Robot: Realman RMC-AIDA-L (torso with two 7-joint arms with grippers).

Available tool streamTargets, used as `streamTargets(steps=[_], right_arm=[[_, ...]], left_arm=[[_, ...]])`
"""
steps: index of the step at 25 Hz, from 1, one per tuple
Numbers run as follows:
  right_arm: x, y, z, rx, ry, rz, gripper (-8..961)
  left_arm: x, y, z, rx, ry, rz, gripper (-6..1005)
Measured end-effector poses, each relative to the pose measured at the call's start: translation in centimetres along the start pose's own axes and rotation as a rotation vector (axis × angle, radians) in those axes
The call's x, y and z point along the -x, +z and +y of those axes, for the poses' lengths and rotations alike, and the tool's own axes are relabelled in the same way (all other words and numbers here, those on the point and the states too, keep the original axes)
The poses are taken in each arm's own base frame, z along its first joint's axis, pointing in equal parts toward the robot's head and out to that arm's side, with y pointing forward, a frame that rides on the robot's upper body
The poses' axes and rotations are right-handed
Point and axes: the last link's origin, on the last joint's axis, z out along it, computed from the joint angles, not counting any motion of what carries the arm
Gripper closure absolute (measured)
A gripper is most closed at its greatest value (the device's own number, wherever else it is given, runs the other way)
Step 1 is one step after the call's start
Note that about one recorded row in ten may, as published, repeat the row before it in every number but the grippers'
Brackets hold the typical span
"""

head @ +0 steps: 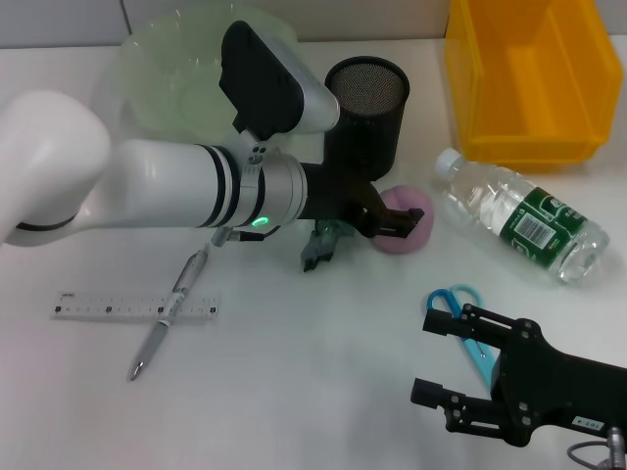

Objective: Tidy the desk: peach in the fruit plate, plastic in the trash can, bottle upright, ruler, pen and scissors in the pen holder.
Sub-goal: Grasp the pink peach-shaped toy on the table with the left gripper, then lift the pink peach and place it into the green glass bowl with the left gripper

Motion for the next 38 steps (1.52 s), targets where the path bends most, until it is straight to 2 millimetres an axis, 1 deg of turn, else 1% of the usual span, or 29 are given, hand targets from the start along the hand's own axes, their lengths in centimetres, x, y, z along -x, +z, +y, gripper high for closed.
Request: streamTargets(steps=[4,14,20,31,35,37,38], right_arm=[[0.03,-0.01,-0.05,-0.004,0.001,-0.003,155],[0.02,0.13,-0.25,-0.006,-0.003,0.005,155],[0.09,0.13,-0.35,-0.011,-0.004,0.002,156],[0.1,0.27,-0.67,-0.019,-0.004,0.011,156],[0.19,0.4,-0.79,-0.017,-0.005,0.012,155],[0.17,0.43,-0.85,-0.019,-0.005,0.014,155],[0.17,0.44,-0.88,-0.02,-0.005,0.015,155]], left_arm=[[0.51,0.3,0.23,-0.01,0.005,-0.014,333],[1.07,0.55,0.67,-0.003,0.022,-0.032,349],[1.06,0.57,0.42,-0.023,0.024,-0.029,358],[1.04,0.55,-0.11,-0.06,0.021,-0.023,565],[0.95,0.53,0.18,-0.044,0.016,-0.021,716],[0.95,0.45,0.63,-0.016,0.011,-0.019,792],[0.97,0.37,0.81,-0.006,0.007,-0.016,803]])
